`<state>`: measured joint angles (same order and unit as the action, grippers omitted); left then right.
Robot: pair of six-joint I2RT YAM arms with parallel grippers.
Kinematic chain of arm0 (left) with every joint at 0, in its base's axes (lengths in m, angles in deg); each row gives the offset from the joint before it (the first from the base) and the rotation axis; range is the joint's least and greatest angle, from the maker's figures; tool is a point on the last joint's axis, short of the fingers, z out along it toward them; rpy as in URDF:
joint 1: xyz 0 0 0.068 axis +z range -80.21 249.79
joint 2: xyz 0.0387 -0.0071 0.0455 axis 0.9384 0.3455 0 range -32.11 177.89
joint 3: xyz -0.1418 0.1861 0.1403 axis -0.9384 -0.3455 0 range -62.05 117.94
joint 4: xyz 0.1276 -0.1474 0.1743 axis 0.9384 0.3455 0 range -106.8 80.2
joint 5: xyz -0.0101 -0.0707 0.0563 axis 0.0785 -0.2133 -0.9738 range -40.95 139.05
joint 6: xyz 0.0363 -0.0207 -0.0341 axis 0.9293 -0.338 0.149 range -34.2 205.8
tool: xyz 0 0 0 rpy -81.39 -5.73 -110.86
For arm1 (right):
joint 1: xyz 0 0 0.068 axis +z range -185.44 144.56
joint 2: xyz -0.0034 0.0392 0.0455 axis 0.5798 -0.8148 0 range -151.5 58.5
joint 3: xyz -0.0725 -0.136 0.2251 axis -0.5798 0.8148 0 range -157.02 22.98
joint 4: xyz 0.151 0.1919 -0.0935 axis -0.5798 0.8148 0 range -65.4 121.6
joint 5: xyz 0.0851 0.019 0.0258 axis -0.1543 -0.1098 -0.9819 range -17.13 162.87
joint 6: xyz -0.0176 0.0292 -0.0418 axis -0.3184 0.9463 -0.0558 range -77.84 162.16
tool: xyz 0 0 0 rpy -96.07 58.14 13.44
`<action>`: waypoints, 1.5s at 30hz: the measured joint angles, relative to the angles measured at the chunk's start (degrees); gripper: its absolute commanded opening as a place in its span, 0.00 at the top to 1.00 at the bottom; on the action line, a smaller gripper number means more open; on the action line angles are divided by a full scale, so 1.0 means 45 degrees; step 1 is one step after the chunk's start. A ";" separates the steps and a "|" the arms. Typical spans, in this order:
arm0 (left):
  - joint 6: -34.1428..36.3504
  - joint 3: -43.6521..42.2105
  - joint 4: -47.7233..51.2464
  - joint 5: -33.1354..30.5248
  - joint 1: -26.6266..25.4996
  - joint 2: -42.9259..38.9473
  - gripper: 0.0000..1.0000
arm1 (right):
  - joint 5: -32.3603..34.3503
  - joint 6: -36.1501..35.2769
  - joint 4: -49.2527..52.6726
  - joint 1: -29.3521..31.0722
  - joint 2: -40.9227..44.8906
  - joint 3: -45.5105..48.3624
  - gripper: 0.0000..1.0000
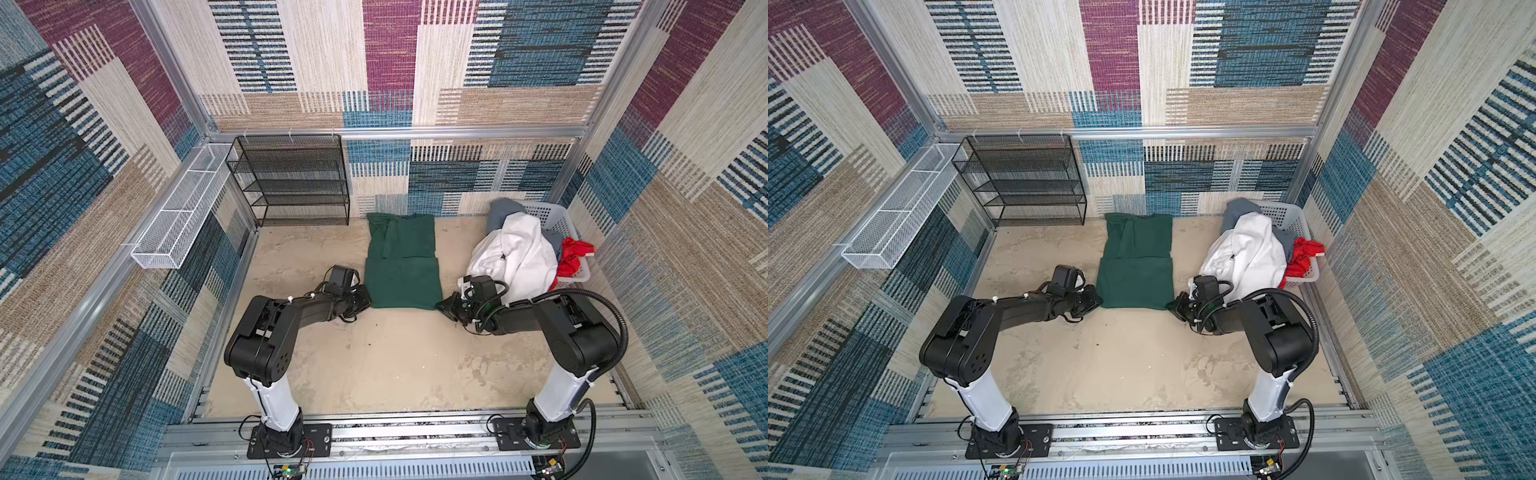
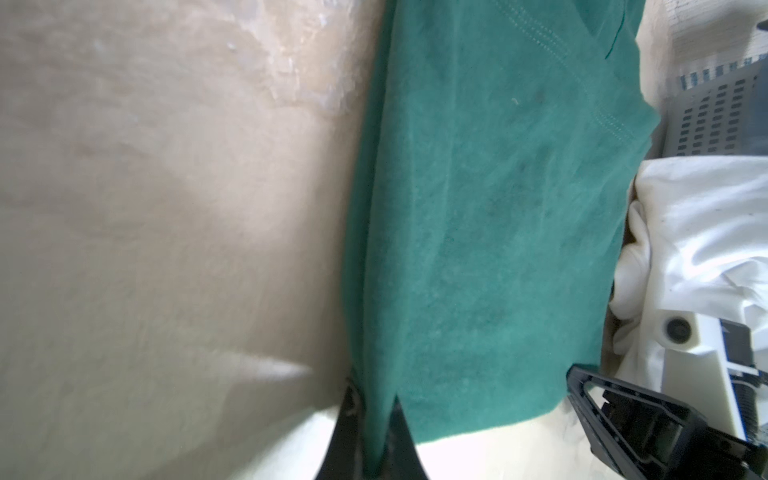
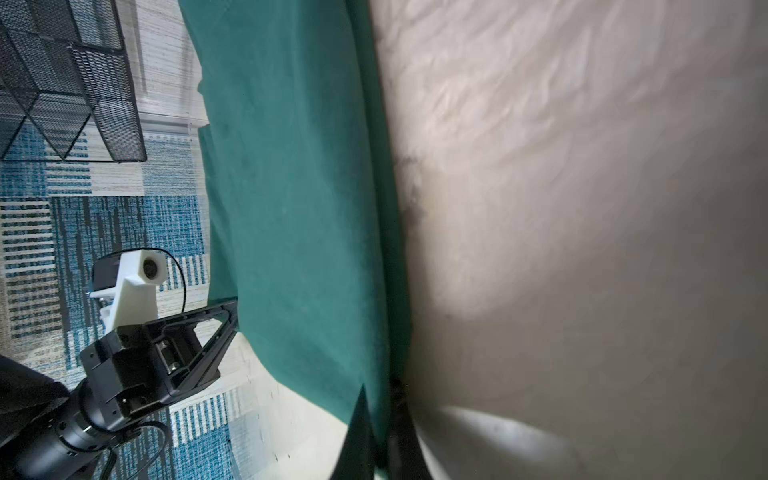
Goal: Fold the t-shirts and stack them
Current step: 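Grasp the near edge with both grippers and lift it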
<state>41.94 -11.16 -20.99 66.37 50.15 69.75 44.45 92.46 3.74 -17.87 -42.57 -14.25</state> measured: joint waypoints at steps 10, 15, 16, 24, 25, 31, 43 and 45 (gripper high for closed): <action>0.0418 0.0306 0.0777 0.0238 0.0005 -0.1253 1.00 | 0.0321 -0.0748 0.2118 0.0194 0.1098 -0.0947 1.00; 0.0461 -0.0049 0.0889 0.0219 -0.0058 -0.2307 1.00 | 0.0758 -0.1083 0.2691 0.0714 0.1812 -0.0913 1.00; 0.0461 -0.0253 0.0899 0.0185 -0.0112 -0.2545 1.00 | 0.0801 -0.1137 0.2686 0.0806 0.1977 -0.0797 1.00; 0.0447 -0.1870 0.1156 -0.0481 -0.0942 -0.4444 1.00 | 0.1277 -0.0894 0.2594 0.1627 0.3235 0.0520 1.00; 0.0442 -0.2108 0.1219 -0.0636 -0.1190 -0.4775 1.00 | 0.1336 -0.0865 0.2584 0.1739 0.3400 0.0631 1.00; 0.0112 -0.3672 0.1472 -0.1700 -0.2754 -0.7038 1.00 | 0.1681 -0.0670 0.2506 0.2395 0.4648 0.1647 1.00; -0.1273 -0.6071 0.2380 -0.4493 -0.5265 -1.0754 1.00 | 0.2181 -0.0481 0.3016 0.3725 0.7490 0.2545 1.00; -0.1409 -0.6071 0.2497 -0.4804 -0.5746 -1.1181 1.00 | 0.2341 -0.0423 0.3152 0.3920 0.8140 0.2822 1.00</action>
<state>35.61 -38.48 -9.76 44.75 24.29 19.44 54.98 90.56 17.93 -0.24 -5.94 -1.55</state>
